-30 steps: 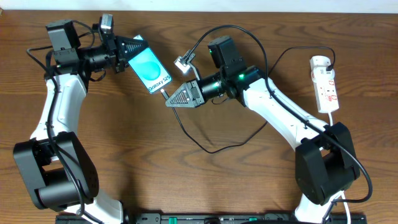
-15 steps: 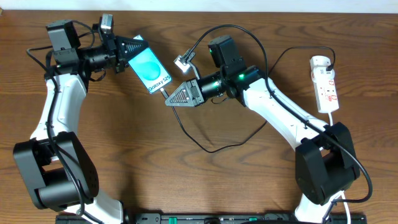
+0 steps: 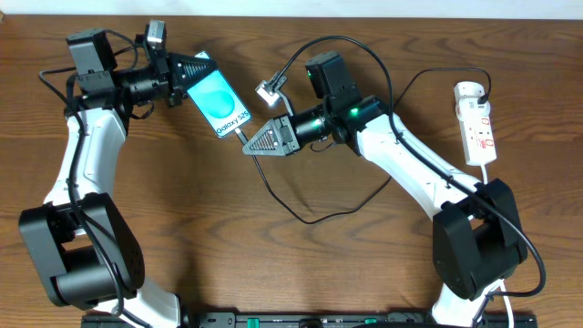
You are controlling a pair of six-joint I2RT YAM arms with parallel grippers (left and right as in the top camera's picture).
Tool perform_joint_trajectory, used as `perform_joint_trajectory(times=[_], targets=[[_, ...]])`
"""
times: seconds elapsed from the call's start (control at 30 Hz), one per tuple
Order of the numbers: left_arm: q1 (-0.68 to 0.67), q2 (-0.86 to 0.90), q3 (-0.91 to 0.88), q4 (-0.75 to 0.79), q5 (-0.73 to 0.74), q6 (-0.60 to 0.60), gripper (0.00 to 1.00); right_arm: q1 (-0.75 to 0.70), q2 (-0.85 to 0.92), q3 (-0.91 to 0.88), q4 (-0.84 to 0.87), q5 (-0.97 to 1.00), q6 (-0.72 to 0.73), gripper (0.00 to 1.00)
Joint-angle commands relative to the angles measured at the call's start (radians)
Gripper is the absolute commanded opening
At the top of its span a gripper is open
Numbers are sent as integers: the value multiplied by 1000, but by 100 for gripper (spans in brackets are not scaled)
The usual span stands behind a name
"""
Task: Plug charger to phone and switch on socket
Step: 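Bring the USB-C plug up under the phone's bottom edge with the right gripper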
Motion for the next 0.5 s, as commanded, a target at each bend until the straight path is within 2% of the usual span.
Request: perform_joint_trajectory(times=[0.0, 0.47], targets=[[4, 6, 5, 5, 51, -8, 7, -10, -4, -2, 3, -10, 5, 1], [4, 6, 5, 19, 51, -8, 7, -10, -4, -1, 0, -16, 5, 1]])
